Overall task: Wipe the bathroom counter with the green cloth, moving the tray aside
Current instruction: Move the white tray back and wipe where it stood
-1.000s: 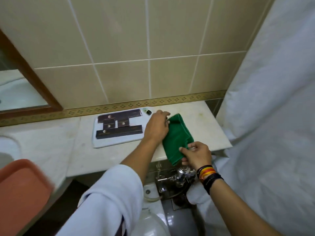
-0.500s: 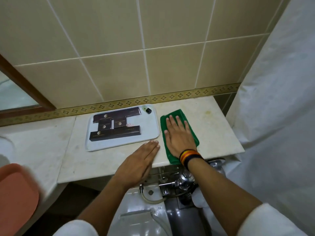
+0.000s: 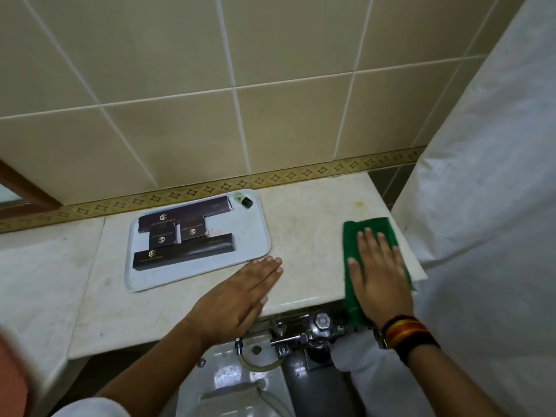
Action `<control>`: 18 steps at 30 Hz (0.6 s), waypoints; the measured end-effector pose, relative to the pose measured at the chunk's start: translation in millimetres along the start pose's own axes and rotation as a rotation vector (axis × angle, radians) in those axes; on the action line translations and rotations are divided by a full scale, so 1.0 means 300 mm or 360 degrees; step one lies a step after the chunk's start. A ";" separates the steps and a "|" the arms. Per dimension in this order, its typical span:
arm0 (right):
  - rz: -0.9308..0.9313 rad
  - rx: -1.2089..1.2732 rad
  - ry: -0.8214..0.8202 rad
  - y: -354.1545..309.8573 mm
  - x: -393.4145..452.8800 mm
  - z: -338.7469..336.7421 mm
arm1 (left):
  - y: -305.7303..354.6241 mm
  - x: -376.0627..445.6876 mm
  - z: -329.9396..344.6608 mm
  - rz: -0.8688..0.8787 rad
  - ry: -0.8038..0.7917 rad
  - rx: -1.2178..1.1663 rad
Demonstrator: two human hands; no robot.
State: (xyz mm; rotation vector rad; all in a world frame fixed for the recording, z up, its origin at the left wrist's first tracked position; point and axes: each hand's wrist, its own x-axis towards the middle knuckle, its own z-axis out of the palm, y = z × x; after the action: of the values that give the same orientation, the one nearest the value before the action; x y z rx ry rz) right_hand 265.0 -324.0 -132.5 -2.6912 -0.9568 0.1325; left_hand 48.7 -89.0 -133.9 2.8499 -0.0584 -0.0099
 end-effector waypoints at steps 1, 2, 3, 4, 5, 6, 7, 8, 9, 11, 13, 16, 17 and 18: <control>0.0063 -0.0017 0.0008 0.024 0.025 -0.004 | -0.001 0.002 0.005 0.0011 0.0007 -0.0002; 0.0126 -0.0044 -0.0003 0.033 0.084 -0.006 | -0.003 0.004 0.008 0.0016 0.0015 -0.0005; 0.0180 -0.0083 -0.0010 0.033 0.164 -0.008 | -0.005 0.006 0.011 0.0014 0.0018 -0.0011; 0.0245 -0.0117 -0.0007 0.027 0.253 -0.013 | -0.006 0.007 0.014 0.0013 0.0016 -0.0020; 0.0310 -0.0129 0.0000 0.016 0.341 -0.017 | -0.006 0.007 0.017 0.0011 0.0016 -0.0028; 0.0357 -0.0129 0.0003 -0.002 0.421 -0.016 | -0.006 0.008 0.019 0.0010 0.0021 -0.0028; 0.0391 -0.0121 -0.0008 -0.036 0.485 -0.009 | -0.009 0.008 0.021 0.0011 0.0027 -0.0022; 0.0407 -0.0120 -0.0013 -0.090 0.525 0.011 | -0.012 0.009 0.023 0.0016 0.0037 -0.0020; 0.0372 -0.0124 -0.0009 -0.160 0.542 0.033 | -0.015 0.011 0.022 0.0021 0.0050 -0.0023; 0.0150 -0.0129 -0.0007 -0.301 0.494 0.082 | -0.015 0.009 0.021 0.0035 0.0041 -0.0026; -0.0191 -0.0116 -0.0092 -0.380 0.369 0.100 | -0.010 0.003 0.017 0.0028 0.0040 -0.0012; -0.0447 -0.0082 -0.0219 -0.300 0.147 0.058 | -0.006 0.000 0.013 0.0027 0.0041 -0.0013; -0.0457 -0.0086 -0.0193 -0.234 0.086 0.044 | -0.007 0.000 0.016 0.0026 0.0045 -0.0018; -0.0425 -0.0085 -0.0158 -0.161 0.048 0.028 | -0.009 0.001 0.017 0.0021 0.0044 -0.0025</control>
State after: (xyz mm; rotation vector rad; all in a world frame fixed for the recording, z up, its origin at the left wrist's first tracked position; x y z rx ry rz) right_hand 245.5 -277.1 -126.2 -2.5937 -1.3564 0.1883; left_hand 49.0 -87.9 -139.5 2.8329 -0.0712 0.0316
